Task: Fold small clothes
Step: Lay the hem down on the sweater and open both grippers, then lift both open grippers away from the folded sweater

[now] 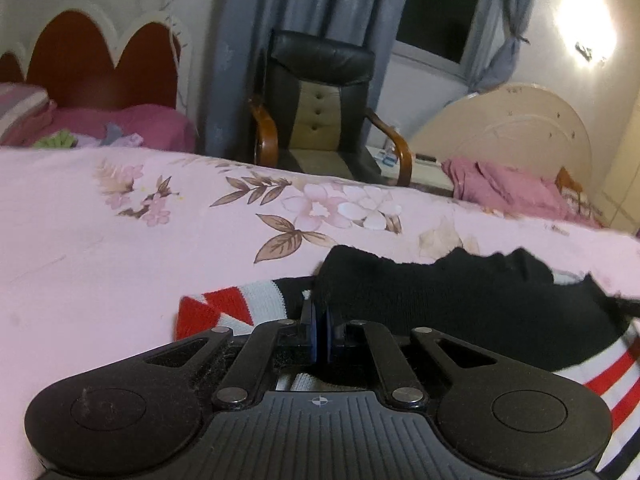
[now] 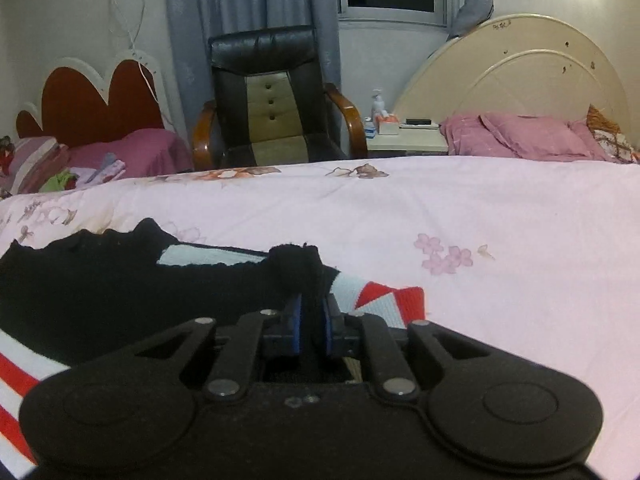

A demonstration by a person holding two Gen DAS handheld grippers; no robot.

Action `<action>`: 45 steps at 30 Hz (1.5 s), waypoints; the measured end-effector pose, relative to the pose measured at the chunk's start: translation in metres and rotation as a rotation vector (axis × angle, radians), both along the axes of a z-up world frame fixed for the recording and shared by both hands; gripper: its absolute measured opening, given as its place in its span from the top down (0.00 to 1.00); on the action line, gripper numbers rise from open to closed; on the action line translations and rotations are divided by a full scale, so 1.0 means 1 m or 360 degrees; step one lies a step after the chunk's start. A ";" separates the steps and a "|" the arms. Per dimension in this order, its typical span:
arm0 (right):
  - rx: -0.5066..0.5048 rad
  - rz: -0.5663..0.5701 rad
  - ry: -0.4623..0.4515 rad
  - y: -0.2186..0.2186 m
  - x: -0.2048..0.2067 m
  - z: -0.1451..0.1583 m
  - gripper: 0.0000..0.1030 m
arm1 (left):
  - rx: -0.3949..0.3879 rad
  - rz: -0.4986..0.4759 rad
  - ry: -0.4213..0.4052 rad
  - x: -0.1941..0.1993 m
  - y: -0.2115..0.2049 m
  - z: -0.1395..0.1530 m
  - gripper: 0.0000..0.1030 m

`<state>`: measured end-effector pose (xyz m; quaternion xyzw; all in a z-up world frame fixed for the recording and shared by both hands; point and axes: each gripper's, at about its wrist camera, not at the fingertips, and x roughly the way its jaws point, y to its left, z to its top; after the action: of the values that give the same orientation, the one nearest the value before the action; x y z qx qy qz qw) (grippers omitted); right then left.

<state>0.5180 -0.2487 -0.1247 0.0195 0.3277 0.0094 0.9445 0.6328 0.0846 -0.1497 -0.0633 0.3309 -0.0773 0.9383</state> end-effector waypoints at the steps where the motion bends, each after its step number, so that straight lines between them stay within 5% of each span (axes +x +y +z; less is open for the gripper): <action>1: -0.0006 0.0003 0.0002 0.000 -0.001 0.000 0.83 | 0.0005 -0.0006 -0.0006 -0.001 0.000 0.001 0.91; 2: -0.0008 -0.0004 0.0001 0.000 0.000 0.003 0.78 | 0.0008 0.0004 -0.0015 -0.003 0.001 0.005 0.83; 4: 0.0007 -0.0028 -0.0086 -0.001 -0.013 0.017 0.50 | 0.0057 0.0074 -0.0149 -0.018 0.001 0.020 0.44; 5: 0.0019 0.0004 -0.0161 0.001 -0.022 0.026 0.48 | 0.0075 0.0049 -0.0245 -0.028 -0.002 0.029 0.42; 9: 0.0045 0.0301 -0.0116 0.040 -0.020 0.034 0.56 | -0.0039 -0.0186 -0.0164 -0.020 -0.045 0.037 0.42; 14: -0.0022 0.0454 0.0023 0.100 -0.002 0.014 0.55 | -0.0025 -0.0375 0.0027 -0.008 -0.105 0.013 0.42; 17: -0.0135 0.0439 0.0062 0.101 0.001 0.005 0.55 | 0.0049 -0.0342 0.0029 -0.010 -0.094 0.004 0.42; 24: -0.0192 0.0179 0.0058 0.019 -0.007 0.007 0.62 | 0.0115 -0.0287 -0.0030 -0.029 -0.044 0.004 0.45; 27: -0.0143 0.0144 0.0054 0.029 -0.011 0.019 0.63 | 0.0193 -0.0237 -0.0039 -0.032 -0.063 0.012 0.45; 31: -0.0060 0.0318 -0.0040 0.059 -0.044 0.032 0.61 | 0.0127 -0.0339 -0.0125 -0.060 -0.092 0.031 0.40; 37: -0.0194 0.0535 0.0044 0.108 -0.074 0.004 0.59 | 0.0132 -0.0390 -0.0048 -0.087 -0.128 0.013 0.38; 45: -0.0248 0.0286 0.0085 0.046 -0.093 0.009 0.55 | 0.0181 -0.0210 -0.0052 -0.120 -0.063 0.012 0.38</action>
<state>0.4250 -0.2026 -0.1152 -0.0832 0.3529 0.0680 0.9295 0.5126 0.0220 -0.1376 0.0131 0.3229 -0.1210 0.9386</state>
